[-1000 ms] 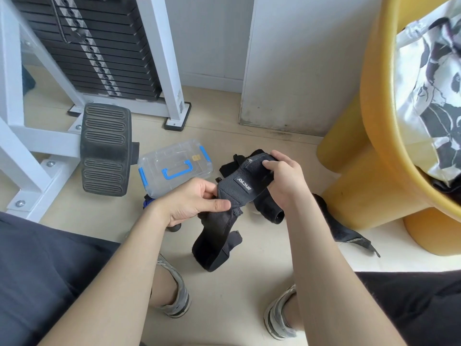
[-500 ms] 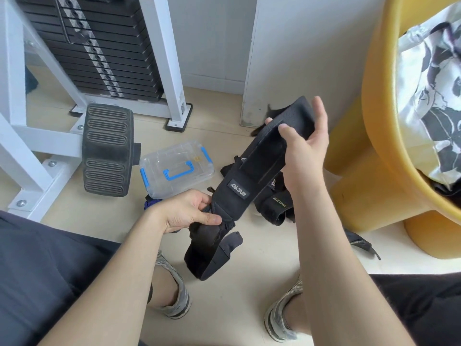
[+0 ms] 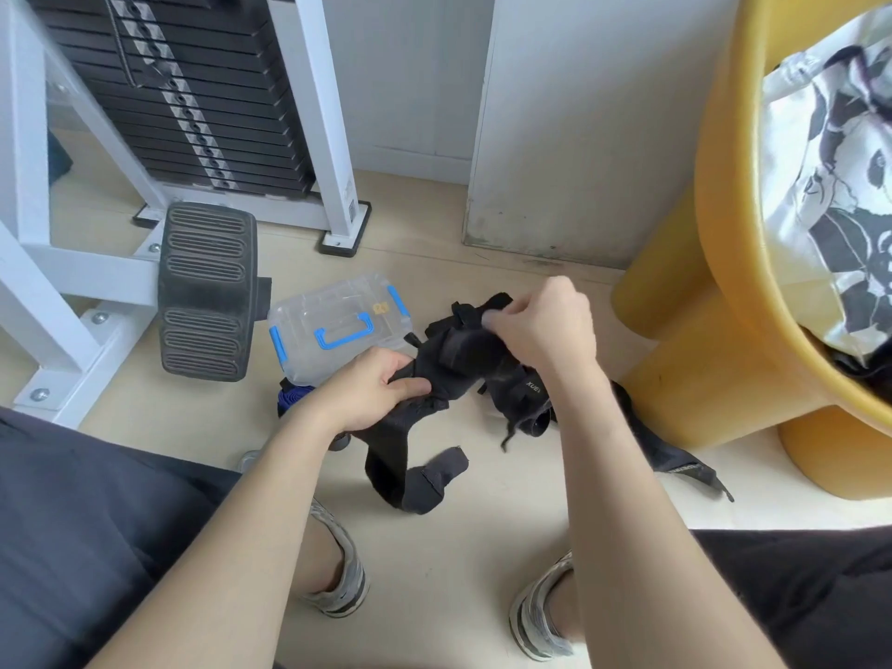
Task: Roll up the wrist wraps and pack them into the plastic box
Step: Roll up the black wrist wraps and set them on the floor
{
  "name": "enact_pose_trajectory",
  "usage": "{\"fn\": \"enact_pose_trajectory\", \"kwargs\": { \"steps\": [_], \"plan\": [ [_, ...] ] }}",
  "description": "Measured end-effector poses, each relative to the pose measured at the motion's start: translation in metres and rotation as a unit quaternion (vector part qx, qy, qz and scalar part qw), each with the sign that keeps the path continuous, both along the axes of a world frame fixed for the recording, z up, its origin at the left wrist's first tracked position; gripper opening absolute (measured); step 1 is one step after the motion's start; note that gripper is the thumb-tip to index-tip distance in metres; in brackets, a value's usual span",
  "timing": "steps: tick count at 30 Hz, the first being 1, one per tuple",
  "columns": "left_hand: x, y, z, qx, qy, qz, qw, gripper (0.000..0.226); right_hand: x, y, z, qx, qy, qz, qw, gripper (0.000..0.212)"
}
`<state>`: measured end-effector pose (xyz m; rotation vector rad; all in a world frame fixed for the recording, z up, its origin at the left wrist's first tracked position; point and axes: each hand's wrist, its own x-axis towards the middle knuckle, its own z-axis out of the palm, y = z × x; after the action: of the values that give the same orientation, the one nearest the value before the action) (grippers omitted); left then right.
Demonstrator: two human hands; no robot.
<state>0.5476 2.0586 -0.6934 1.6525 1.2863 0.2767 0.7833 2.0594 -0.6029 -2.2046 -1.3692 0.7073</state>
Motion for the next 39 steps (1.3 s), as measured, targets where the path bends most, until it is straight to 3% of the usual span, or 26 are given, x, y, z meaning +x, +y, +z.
{"fn": "enact_pose_trajectory", "kwargs": {
  "steps": [2,5,7,8,10,13,16,18,20,23,24,25,27,28,30,33,39],
  "plan": [
    [0.002,0.001,0.012,-0.022,-0.027,-0.02,0.999,0.032,-0.001,-0.002,-0.005,-0.124,-0.065,0.073,0.987,0.029],
    [-0.002,-0.001,0.033,-0.117,-0.135,-0.03,0.983,0.044,-0.002,-0.01,-0.022,-0.194,-0.13,0.151,0.96,0.017],
    [-0.008,-0.001,0.043,-0.15,-0.199,-0.064,0.966,0.05,0.002,-0.014,-0.036,-0.232,-0.116,0.174,0.95,0.01],
    [-0.011,0.0,0.046,-0.156,-0.225,-0.082,0.958,0.049,0.006,-0.016,-0.042,-0.251,-0.093,0.172,0.948,0.017],
    [-0.014,0.002,0.052,-0.166,-0.267,-0.109,0.943,0.039,0.013,-0.02,-0.053,-0.283,-0.061,0.164,0.943,0.027],
    [-0.015,0.005,0.059,-0.174,-0.29,-0.144,0.93,0.022,0.022,-0.03,-0.067,-0.343,-0.076,0.174,0.92,0.023],
    [-0.009,0.008,0.068,-0.175,-0.218,-0.16,0.947,0.025,0.031,-0.039,-0.08,-0.419,-0.142,0.199,0.875,0.004],
    [0.0,0.009,0.073,-0.172,-0.127,-0.173,0.961,0.046,0.035,-0.044,-0.088,-0.462,-0.184,0.211,0.841,0.007],
    [0.011,0.008,0.073,-0.135,-0.024,-0.174,0.975,0.051,0.037,-0.049,-0.096,-0.501,-0.209,0.232,0.807,0.037],
    [0.029,0.006,0.07,-0.072,0.091,-0.181,0.977,0.041,0.036,-0.054,-0.101,-0.535,-0.229,0.288,0.761,0.06],
    [0.035,0.004,0.07,-0.059,0.111,-0.186,0.975,0.039,0.036,-0.054,-0.103,-0.507,-0.214,0.31,0.775,0.063],
    [0.039,0.002,0.071,-0.047,0.129,-0.196,0.971,0.037,0.036,-0.052,-0.105,-0.445,-0.162,0.323,0.819,0.062],
    [0.046,-0.001,0.069,-0.031,0.152,-0.224,0.962,0.027,0.033,-0.046,-0.106,-0.297,0.086,0.25,0.917,0.051],
    [0.047,-0.002,0.067,-0.025,0.157,-0.232,0.96,0.02,0.03,-0.045,-0.104,-0.229,0.233,0.189,0.926,0.046],
    [0.048,-0.002,0.06,-0.011,0.151,-0.227,0.962,0.014,0.029,-0.037,-0.1,-0.164,0.405,0.145,0.888,0.041],
    [0.045,-0.001,0.052,0.005,0.139,-0.211,0.968,0.013,0.032,-0.03,-0.094,-0.195,0.408,0.24,0.859,0.04],
    [0.033,0.006,0.042,-0.041,0.123,-0.23,0.964,0.021,0.019,-0.027,-0.089,-0.221,0.288,0.321,0.875,0.032]
  ]
}}
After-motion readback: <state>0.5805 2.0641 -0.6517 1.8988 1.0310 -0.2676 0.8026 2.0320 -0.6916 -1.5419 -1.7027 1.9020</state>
